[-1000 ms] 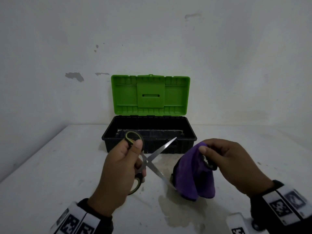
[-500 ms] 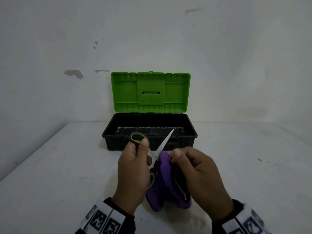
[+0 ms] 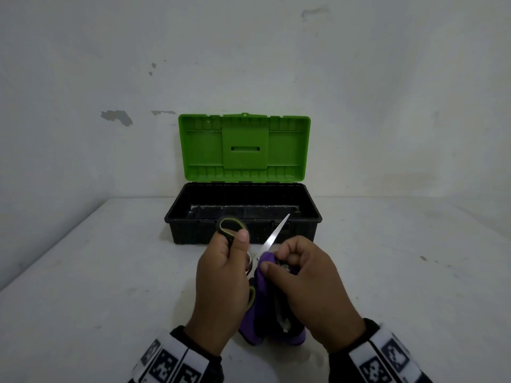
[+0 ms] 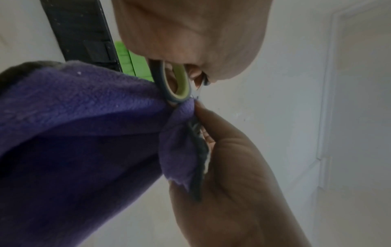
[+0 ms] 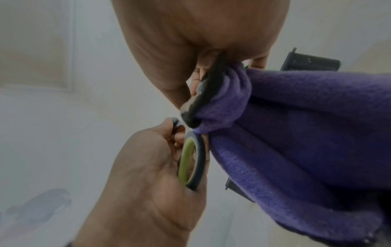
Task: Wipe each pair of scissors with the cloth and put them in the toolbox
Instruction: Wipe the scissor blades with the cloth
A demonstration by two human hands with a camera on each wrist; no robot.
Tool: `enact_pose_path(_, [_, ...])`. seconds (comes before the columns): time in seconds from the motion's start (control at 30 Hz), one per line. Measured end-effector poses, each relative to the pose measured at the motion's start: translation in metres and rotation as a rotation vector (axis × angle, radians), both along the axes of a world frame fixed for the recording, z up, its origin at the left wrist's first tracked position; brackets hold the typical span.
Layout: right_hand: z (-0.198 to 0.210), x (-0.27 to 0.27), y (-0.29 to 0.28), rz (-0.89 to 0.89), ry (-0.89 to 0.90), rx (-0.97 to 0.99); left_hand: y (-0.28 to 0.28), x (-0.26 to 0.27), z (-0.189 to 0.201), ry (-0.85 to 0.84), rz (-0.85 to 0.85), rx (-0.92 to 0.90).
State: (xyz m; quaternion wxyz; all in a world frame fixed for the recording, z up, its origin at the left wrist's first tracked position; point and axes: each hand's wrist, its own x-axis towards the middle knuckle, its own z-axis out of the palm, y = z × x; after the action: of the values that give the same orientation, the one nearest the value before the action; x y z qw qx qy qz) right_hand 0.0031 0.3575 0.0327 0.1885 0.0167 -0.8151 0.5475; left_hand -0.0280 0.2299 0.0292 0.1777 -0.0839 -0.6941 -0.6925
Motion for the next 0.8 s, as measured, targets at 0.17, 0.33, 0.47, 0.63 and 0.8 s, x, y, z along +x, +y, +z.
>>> enact_pose_path(0.17, [0.002,0.004,0.003,0.013,0.023,-0.016,-0.005,0.002,0.002,0.013,-0.04,0.071])
enact_pose_path(0.33, [0.004,0.007,0.015,-0.041,0.026,0.089,-0.006,-0.001,0.009,-0.04,-0.023,0.163])
enact_pose_path(0.47, [0.004,0.01,0.029,-0.072,-0.032,0.095,-0.01,-0.005,0.016,-0.11,-0.035,0.232])
enact_pose_path(0.63, [0.006,0.013,0.046,-0.105,-0.069,0.158,-0.017,-0.009,0.019,-0.137,0.007,0.296])
enact_pose_path(0.8, [0.007,0.003,0.079,-0.069,-0.167,0.227,-0.037,-0.026,0.029,-0.129,0.087,0.41])
